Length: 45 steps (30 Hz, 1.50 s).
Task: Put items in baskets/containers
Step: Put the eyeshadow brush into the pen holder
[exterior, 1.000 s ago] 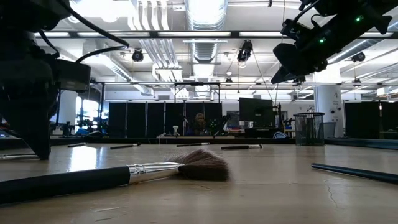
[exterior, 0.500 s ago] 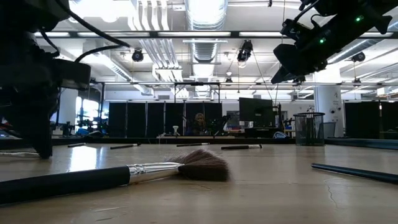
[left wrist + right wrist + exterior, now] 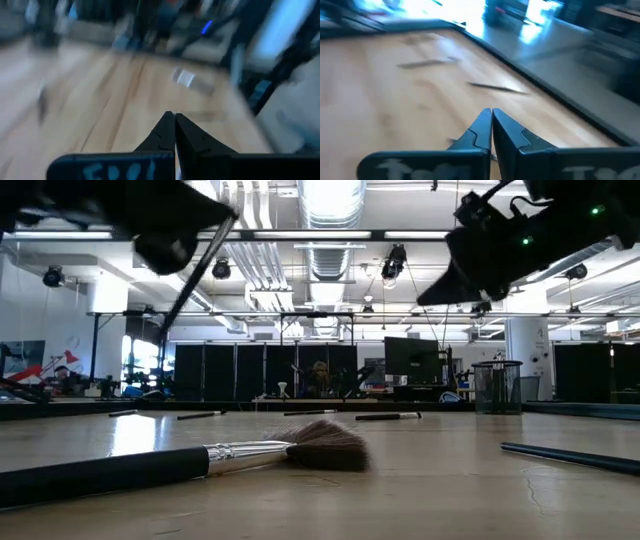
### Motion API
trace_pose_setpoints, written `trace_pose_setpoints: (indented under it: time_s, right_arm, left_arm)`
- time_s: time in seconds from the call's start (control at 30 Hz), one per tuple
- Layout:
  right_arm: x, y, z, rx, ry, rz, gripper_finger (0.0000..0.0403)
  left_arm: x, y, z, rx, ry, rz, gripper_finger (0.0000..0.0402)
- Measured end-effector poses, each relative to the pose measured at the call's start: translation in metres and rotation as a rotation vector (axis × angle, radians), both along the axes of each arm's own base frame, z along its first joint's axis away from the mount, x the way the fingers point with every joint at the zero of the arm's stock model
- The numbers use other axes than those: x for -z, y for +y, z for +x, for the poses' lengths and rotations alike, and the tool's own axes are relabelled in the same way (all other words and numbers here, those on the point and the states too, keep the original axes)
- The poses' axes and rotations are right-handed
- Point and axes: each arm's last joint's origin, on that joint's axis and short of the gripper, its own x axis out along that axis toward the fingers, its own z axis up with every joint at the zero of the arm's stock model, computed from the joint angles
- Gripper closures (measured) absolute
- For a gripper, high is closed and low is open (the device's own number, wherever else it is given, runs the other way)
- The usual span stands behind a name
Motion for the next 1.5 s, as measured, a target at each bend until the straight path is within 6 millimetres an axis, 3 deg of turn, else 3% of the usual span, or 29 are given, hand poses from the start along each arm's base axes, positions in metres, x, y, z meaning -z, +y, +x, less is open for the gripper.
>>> trace_pose_setpoints:
  time_s: [0.23, 0.47, 0.8, 1.0, 1.23, 1.5]
  right_arm:
    - [0.016, 0.017, 0.026, -0.315, -0.242, 0.053, 0.0394]
    - [0.024, 0.027, 0.057, -0.401, -0.328, 0.027, 0.0365]
    - [0.007, 0.045, 0.086, -0.460, -0.388, -0.006, 0.0259]
    - [0.001, 0.047, 0.091, -0.461, -0.401, 0.009, 0.0227]
    - [-0.008, 0.051, 0.099, -0.527, -0.419, 0.029, 0.0243]
    - [-0.011, 0.049, 0.105, -0.552, -0.387, 0.010, 0.0326]
  left_arm:
    - [-0.007, 0.036, 0.016, 0.119, -0.317, 0.055, 0.0401]
    - [-0.002, 0.067, 0.041, 0.112, -0.330, 0.086, 0.0401]
    - [-0.007, 0.073, 0.058, 0.107, -0.358, 0.131, 0.0401]
    - [-0.012, 0.072, 0.063, 0.106, -0.375, 0.147, 0.0401]
    - [-0.015, 0.072, 0.066, 0.112, -0.382, 0.153, 0.0401]
    - [-0.016, 0.072, 0.066, 0.116, -0.388, 0.156, 0.0401]
